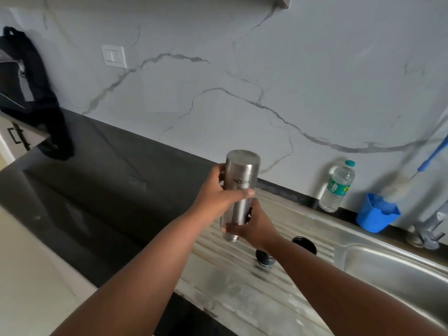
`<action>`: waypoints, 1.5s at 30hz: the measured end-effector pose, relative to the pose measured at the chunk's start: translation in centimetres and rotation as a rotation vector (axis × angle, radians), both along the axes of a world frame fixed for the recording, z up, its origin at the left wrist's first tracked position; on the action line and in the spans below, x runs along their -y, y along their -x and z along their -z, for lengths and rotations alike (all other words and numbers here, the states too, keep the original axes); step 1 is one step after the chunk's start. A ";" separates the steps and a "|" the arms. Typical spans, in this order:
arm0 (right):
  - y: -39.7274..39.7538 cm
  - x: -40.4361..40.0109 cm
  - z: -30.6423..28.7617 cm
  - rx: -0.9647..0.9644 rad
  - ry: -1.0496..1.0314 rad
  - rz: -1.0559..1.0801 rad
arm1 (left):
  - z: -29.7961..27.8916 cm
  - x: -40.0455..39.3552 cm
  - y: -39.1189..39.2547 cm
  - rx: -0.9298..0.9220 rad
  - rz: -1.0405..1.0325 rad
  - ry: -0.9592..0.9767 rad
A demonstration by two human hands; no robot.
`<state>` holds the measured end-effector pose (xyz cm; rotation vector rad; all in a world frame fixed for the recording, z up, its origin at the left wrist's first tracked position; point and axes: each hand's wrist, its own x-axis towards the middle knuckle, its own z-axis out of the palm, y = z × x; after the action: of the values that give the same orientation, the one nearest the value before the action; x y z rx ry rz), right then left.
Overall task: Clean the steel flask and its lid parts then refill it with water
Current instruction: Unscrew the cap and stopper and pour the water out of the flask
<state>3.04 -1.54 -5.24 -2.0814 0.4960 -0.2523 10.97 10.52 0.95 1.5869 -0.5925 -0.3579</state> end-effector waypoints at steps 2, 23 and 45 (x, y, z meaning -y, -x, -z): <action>-1.2 0.6 0.9 -0.035 0.045 0.012 | 1.0 0.9 -0.3 0.079 0.011 -0.084; -3.5 1.3 5.1 -0.165 -0.014 0.022 | 5.8 1.2 -3.9 -0.025 0.057 -0.107; 7.4 11.7 -4.5 -0.291 0.331 0.273 | -1.2 5.4 2.9 1.003 -0.148 -0.027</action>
<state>-4.38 -13.27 -0.78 -2.3843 0.9729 -0.2001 8.04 5.10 2.19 1.7672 -1.2088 0.5960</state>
